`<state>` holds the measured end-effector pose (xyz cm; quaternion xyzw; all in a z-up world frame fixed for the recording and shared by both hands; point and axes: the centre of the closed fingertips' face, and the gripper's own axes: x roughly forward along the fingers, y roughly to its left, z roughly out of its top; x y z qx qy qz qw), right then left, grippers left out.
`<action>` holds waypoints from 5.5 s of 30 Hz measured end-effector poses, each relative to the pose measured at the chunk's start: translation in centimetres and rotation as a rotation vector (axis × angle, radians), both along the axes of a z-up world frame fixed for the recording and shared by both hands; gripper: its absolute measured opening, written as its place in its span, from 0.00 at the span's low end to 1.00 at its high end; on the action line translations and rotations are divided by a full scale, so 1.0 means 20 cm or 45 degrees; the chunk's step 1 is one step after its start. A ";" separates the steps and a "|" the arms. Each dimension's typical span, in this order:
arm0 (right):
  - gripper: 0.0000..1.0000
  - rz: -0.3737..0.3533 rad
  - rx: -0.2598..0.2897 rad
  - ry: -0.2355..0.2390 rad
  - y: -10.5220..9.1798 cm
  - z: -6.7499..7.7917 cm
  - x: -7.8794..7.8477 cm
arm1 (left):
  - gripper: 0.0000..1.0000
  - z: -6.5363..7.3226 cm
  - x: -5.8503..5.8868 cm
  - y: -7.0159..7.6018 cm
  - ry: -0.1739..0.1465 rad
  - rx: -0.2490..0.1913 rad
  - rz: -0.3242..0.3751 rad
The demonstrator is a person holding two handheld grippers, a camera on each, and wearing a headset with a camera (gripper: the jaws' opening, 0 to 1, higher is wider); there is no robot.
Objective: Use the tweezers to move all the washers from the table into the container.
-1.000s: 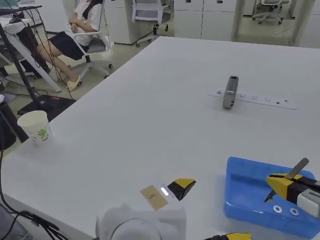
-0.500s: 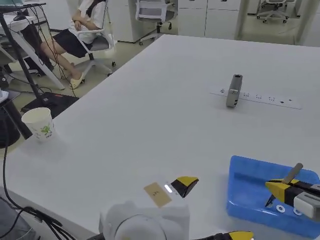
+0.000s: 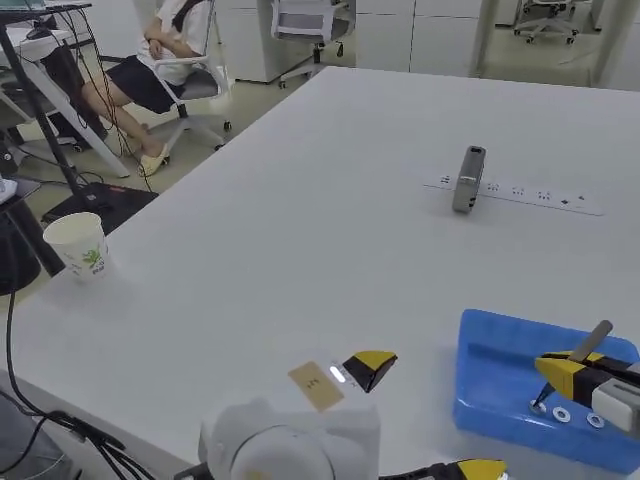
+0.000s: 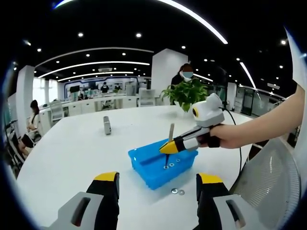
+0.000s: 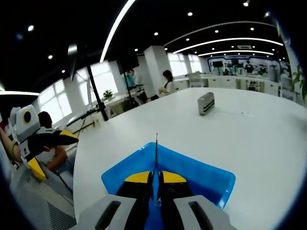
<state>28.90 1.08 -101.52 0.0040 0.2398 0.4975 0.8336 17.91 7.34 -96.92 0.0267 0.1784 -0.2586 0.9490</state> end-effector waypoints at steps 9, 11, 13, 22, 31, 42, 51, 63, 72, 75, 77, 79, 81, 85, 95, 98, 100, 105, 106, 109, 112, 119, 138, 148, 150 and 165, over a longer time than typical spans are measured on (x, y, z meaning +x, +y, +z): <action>0.03 0.024 0.079 -0.038 0.01 0.12 -0.07 | 0.64 0.00 0.00 0.00 0.004 -0.001 -0.001; 0.03 0.032 0.097 -0.048 0.01 0.15 -0.09 | 0.65 0.00 0.00 0.00 0.005 0.000 -0.003; 0.03 0.037 0.109 -0.056 0.01 0.17 -0.11 | 0.64 0.00 0.00 0.00 0.006 -0.001 -0.007; 0.03 0.118 0.136 -0.060 0.03 0.22 -0.24 | 0.65 -0.01 0.00 -0.01 0.009 0.001 -0.012; 0.03 0.221 0.114 -0.041 0.07 0.15 -0.38 | 0.64 -0.01 0.00 -0.01 0.015 0.006 -0.017; 0.03 0.281 0.053 0.032 0.10 0.01 -0.44 | 0.64 -0.02 0.00 -0.01 0.020 0.011 -0.017; 0.03 0.319 0.005 0.040 0.10 -0.03 -0.47 | 0.64 -0.02 -0.01 -0.01 0.025 0.017 -0.018; 0.04 0.352 -0.072 -0.005 0.09 -0.08 -0.47 | 0.64 -0.03 -0.01 -0.01 0.028 0.024 -0.024; 0.04 0.359 -0.084 -0.007 0.09 -0.10 -0.47 | 0.64 -0.03 -0.01 -0.02 0.032 0.027 -0.040; 0.04 0.372 -0.100 -0.018 0.10 -0.11 -0.48 | 0.64 -0.03 -0.01 -0.03 0.034 0.027 -0.043; 0.04 0.377 -0.104 -0.036 0.11 -0.10 -0.49 | 0.64 -0.03 -0.01 -0.03 0.034 0.027 -0.045; 0.04 0.382 -0.114 -0.047 0.11 -0.10 -0.49 | 0.64 -0.03 -0.02 -0.03 0.036 0.027 -0.048; 0.04 0.378 -0.115 -0.048 0.10 -0.10 -0.49 | 0.64 -0.04 -0.02 -0.03 0.038 0.028 -0.053; 0.04 0.358 -0.105 -0.050 0.10 -0.10 -0.49 | 0.64 -0.04 -0.02 -0.04 0.042 0.031 -0.060; 0.02 0.348 -0.096 -0.120 0.09 -0.10 -0.51 | 0.63 -0.04 -0.02 -0.05 0.051 0.030 -0.076; 0.02 0.341 -0.107 -0.128 0.08 -0.10 -0.51 | 0.63 -0.05 -0.02 -0.05 0.056 0.031 -0.076; 0.02 0.311 -0.102 -0.110 0.07 -0.11 -0.51 | 0.62 -0.05 -0.02 -0.05 0.058 0.027 -0.077; 0.02 0.228 -0.049 -0.029 0.05 -0.08 -0.50 | 0.62 -0.05 -0.03 -0.05 0.066 0.015 -0.083; 0.02 0.228 -0.029 -0.026 0.06 -0.06 -0.50 | 0.62 -0.05 -0.02 -0.05 0.064 0.008 -0.081; 0.02 0.220 0.039 -0.040 0.08 0.02 -0.49 | 0.63 -0.02 -0.02 -0.04 0.042 -0.020 -0.056; 0.02 0.213 0.077 -0.065 0.08 0.09 -0.48 | 0.64 0.00 -0.01 -0.02 0.023 -0.044 -0.031; 0.02 0.183 0.146 -0.157 0.08 0.27 -0.39 | 0.65 0.01 -0.01 -0.03 0.005 -0.059 -0.036; 0.03 0.104 0.091 -0.193 0.12 0.24 -0.16 | 0.66 0.06 0.00 -0.01 -0.052 -0.091 -0.002; 0.03 0.109 -0.010 -0.154 0.17 0.09 -0.08 | 0.65 0.03 -0.01 -0.03 -0.026 -0.071 -0.034; 0.03 0.110 -0.040 -0.140 0.17 0.05 -0.07 | 0.65 0.03 -0.01 -0.03 -0.026 -0.065 -0.038; 0.03 0.120 -0.111 -0.089 0.14 -0.06 -0.06 | 0.62 0.03 -0.01 -0.02 -0.016 -0.068 -0.023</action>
